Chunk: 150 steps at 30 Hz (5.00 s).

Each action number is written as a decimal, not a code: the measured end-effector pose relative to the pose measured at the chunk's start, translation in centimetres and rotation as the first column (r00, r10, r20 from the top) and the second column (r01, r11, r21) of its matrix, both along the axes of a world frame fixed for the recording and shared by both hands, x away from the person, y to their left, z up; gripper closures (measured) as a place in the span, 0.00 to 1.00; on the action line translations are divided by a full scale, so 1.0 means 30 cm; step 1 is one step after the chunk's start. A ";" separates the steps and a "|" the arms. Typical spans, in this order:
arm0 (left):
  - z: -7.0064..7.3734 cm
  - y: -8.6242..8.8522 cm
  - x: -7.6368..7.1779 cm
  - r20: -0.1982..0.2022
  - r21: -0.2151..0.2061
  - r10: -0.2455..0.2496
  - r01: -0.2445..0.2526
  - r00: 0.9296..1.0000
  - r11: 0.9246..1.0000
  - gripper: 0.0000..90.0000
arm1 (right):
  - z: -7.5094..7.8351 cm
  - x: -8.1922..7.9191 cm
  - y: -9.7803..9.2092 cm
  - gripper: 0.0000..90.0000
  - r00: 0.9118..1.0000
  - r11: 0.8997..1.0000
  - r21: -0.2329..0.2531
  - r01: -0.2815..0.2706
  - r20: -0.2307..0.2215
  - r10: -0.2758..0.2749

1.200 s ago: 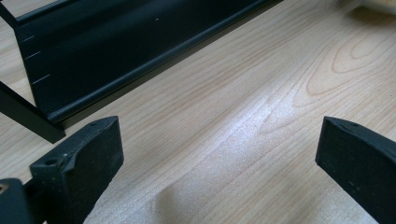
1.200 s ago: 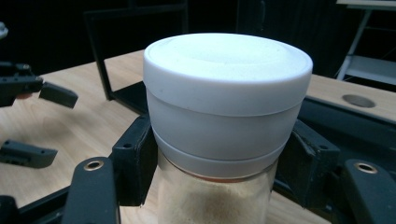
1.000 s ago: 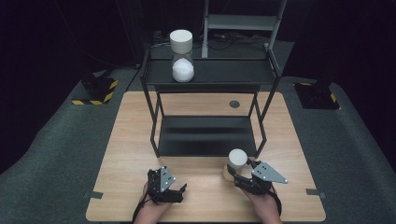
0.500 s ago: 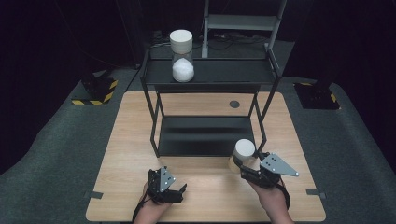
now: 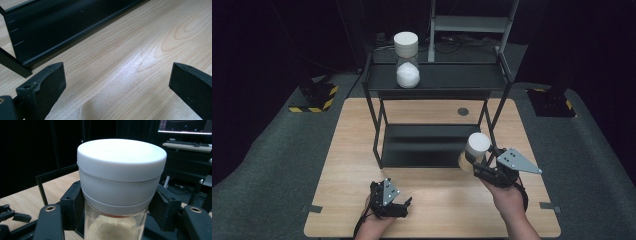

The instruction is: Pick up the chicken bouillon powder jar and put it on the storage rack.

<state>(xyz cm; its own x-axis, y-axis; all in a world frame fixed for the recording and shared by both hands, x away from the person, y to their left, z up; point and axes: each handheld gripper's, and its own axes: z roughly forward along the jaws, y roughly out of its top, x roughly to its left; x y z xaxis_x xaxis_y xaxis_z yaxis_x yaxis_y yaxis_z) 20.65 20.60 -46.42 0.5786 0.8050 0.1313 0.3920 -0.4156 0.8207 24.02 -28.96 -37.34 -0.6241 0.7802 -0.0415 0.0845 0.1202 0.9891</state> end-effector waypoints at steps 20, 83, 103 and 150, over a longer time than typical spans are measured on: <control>-0.001 0.004 0.000 0.001 -0.006 -0.001 0.001 1.000 1.000 0.01 | 0.160 0.071 0.018 0.39 0.998 1.000 0.000 0.020 0.060 -0.019; -0.005 0.026 0.005 -0.006 -0.041 -0.008 0.008 1.000 0.999 0.01 | 0.509 0.289 0.174 0.39 0.972 0.988 0.057 0.140 0.181 -0.149; -0.008 0.033 0.004 -0.003 -0.054 -0.006 0.006 1.000 0.999 0.01 | 0.514 0.390 0.233 0.39 0.973 0.983 0.049 0.176 0.141 -0.182; -0.010 0.037 0.000 0.002 -0.057 -0.010 0.010 1.000 0.998 0.01 | 0.476 0.461 0.270 0.38 0.972 0.980 0.089 0.179 0.134 -0.190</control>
